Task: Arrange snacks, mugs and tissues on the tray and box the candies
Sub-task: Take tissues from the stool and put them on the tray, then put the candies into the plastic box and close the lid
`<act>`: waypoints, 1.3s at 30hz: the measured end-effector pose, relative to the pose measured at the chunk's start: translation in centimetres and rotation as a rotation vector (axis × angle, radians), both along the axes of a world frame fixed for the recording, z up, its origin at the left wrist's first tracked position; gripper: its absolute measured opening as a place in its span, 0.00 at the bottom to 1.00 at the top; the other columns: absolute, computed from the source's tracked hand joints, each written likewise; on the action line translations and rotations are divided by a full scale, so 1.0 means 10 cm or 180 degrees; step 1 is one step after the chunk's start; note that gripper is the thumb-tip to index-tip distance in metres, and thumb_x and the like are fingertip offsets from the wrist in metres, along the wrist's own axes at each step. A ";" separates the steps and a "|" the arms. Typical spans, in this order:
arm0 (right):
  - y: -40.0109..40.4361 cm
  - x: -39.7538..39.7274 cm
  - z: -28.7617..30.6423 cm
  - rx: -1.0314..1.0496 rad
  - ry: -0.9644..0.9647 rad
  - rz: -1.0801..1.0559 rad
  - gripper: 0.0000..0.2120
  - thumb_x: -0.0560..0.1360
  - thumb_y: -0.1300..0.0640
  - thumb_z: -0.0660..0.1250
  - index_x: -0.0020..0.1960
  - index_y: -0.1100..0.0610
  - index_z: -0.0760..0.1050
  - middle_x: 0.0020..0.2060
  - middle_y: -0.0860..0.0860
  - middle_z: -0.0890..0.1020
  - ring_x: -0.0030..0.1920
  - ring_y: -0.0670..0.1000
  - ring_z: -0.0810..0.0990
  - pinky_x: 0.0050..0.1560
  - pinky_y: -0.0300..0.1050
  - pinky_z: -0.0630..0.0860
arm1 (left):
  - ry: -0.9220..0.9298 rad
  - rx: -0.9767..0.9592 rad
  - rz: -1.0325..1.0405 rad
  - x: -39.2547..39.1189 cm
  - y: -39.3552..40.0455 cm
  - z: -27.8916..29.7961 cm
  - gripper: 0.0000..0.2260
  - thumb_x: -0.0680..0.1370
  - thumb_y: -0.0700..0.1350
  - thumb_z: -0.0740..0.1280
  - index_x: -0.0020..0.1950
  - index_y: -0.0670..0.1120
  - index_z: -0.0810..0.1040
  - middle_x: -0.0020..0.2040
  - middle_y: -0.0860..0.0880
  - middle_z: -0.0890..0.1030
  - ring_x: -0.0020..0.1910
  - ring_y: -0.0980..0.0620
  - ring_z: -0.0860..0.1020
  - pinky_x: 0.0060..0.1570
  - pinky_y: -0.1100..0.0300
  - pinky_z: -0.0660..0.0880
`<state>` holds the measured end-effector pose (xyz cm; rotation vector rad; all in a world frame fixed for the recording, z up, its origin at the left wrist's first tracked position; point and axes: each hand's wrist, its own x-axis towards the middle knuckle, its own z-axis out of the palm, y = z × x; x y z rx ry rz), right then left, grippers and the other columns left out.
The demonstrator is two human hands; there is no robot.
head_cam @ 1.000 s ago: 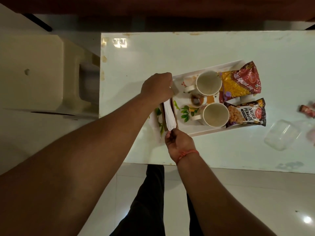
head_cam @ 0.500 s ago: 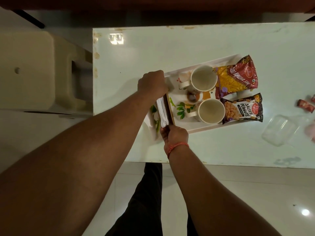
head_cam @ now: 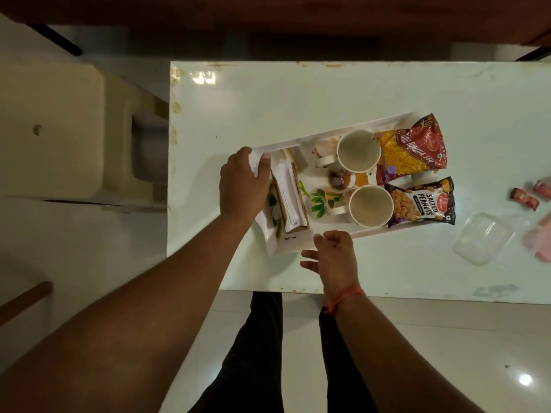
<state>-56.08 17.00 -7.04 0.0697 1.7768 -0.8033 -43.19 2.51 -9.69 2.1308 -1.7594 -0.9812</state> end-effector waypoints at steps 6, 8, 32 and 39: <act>-0.05 -0.13 0.06 -0.0253 0.0829 0.1132 0.05 0.79 0.56 0.65 0.54 0.55 0.72 0.47 0.48 0.79 0.48 0.53 0.82 0.41 0.45 0.81 | 0.0115 0.0139 -0.0025 0.13 0.38 0.07 0.27 0.83 0.58 0.55 0.77 0.45 0.62 0.75 0.44 0.68 0.75 0.44 0.65 0.72 0.50 0.63; -0.10 -0.20 0.10 -0.0503 0.1192 0.1641 0.03 0.78 0.56 0.65 0.51 0.53 0.73 0.48 0.48 0.79 0.47 0.49 0.80 0.45 0.39 0.78 | 0.0221 0.0242 0.0043 0.13 0.50 0.09 0.27 0.83 0.58 0.54 0.78 0.45 0.61 0.75 0.45 0.68 0.74 0.45 0.65 0.71 0.53 0.63; -0.96 -2.88 -0.36 -0.0120 0.1241 0.1974 0.36 0.69 0.25 0.47 0.41 0.54 0.79 0.49 0.59 0.84 0.51 0.61 0.82 0.60 0.62 0.77 | 0.1497 0.1578 0.2666 -0.19 0.42 0.13 0.26 0.80 0.65 0.54 0.67 0.47 0.73 0.53 0.49 0.78 0.58 0.46 0.75 0.63 0.47 0.73; -0.95 -2.71 -0.27 0.0155 0.0943 0.1701 0.33 0.75 0.28 0.48 0.51 0.52 0.79 0.52 0.56 0.83 0.52 0.58 0.82 0.61 0.58 0.76 | 0.1731 0.1718 0.2762 -0.19 0.35 0.18 0.31 0.79 0.67 0.52 0.68 0.45 0.73 0.59 0.46 0.76 0.63 0.44 0.73 0.65 0.46 0.70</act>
